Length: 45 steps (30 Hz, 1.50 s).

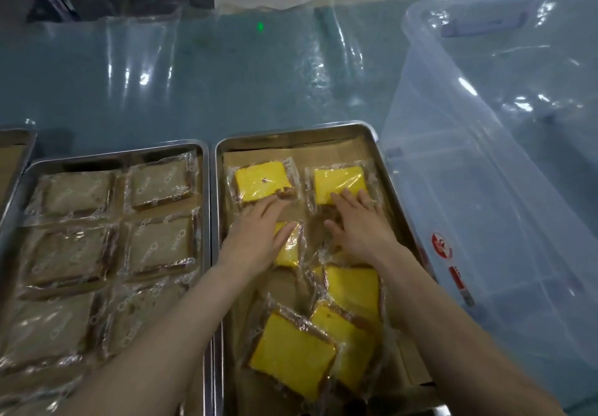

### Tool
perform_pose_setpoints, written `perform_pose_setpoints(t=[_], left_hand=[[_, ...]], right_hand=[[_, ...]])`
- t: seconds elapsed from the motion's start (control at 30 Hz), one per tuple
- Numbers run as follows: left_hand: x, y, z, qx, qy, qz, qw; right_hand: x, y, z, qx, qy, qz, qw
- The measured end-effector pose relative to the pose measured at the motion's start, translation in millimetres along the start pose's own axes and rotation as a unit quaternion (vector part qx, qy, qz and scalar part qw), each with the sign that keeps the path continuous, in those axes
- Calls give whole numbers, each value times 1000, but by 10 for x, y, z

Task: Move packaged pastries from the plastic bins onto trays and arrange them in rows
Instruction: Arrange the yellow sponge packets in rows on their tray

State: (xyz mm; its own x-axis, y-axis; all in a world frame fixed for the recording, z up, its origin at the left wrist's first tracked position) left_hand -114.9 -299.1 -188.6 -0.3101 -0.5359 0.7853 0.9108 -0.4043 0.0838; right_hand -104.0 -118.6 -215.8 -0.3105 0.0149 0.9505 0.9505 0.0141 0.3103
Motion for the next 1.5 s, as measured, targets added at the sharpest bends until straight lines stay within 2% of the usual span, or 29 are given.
perform_pose_setpoints(t=[0.1,0.2,0.33,0.67,0.77,1.03,1.13,1.23,1.4,1.5], left_hand=[[-138,-159,-206,38,-102,-33,993],[-267,-250,-390,58,-127,-66,988],[-214,-439,-494,54,-111,-73,990],[-141,-385,-410,64,-125,-28,990],[-116,-238,-189,26,-92,11,995],[-201,390,1,-21,-1,-15,1000],[-247,568,-56,-15,10,-16,1000],[-397,624,-121,2,-16,-58,998],[-443,397,-171,32,-49,-103,993],[-334,318,-165,55,-48,-80,994]], right_hand=[[-32,-167,-40,7,0,2,1000],[-49,-294,-59,8,6,14,1000],[-23,-416,-47,-17,37,47,998],[78,-435,0,-72,23,30,997],[252,-288,-66,-73,-24,80,994],[271,641,97,-50,-80,160,983],[73,838,201,-49,-108,105,987],[-82,933,194,-14,-116,48,992],[140,961,197,-19,-148,101,984],[487,1027,236,-88,-152,223,959]])
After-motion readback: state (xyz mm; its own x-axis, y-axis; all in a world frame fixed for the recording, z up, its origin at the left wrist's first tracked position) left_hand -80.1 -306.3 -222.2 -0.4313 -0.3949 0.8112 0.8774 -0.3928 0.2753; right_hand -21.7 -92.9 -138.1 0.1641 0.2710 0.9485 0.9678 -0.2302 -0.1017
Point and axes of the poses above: each hand's wrist, its own y-axis away from the middle knuckle, its own x-axis out of the back of the hand, z = x × y, the point moved 8 cm from there along -y, towards the middle knuckle, and after that the axes turned 15 degrees about y, right-handed, at the moved point
